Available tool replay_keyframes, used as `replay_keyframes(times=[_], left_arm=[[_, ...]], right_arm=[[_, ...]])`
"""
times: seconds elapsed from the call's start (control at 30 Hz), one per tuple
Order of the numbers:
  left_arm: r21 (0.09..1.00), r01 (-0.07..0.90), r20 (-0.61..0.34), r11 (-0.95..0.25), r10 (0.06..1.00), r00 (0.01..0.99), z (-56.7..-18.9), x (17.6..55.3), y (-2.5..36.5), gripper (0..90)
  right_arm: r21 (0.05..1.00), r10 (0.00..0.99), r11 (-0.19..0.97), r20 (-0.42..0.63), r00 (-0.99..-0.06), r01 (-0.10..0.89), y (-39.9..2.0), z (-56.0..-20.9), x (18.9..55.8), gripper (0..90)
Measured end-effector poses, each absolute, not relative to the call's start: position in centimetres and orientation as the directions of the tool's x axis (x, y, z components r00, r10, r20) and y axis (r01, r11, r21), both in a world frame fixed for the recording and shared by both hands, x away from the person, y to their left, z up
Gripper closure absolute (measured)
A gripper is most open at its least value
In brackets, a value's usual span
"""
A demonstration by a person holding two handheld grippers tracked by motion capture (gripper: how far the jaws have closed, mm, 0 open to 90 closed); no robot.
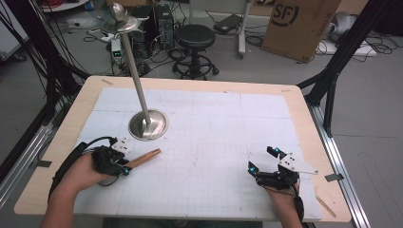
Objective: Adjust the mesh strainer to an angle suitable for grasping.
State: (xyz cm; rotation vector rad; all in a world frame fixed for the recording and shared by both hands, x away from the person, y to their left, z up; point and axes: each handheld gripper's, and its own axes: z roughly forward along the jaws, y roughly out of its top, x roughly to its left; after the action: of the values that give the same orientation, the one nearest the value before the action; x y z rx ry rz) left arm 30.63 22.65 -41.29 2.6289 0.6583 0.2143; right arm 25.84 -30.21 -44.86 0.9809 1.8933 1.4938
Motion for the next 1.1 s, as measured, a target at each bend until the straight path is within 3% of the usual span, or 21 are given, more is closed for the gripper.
replay_keyframes(times=[0.5, 1.1], left_arm=[[0.709, 0.298, 0.036, -0.64, 0.454, 0.89, -38.5, 28.4, 22.4, 69.1], [0.886, 0.207, 0.002, -0.415, 0.45, 0.893, -38.2, 27.8, 22.3, 69.1]], right_arm=[[0.969, 0.804, 0.125, 0.028, -0.594, 0.215, -30.2, -44.9, 25.8, 5.7], [0.968, 0.801, 0.124, 0.031, -0.598, 0.217, -30.2, -44.9, 25.8, 5.7]])
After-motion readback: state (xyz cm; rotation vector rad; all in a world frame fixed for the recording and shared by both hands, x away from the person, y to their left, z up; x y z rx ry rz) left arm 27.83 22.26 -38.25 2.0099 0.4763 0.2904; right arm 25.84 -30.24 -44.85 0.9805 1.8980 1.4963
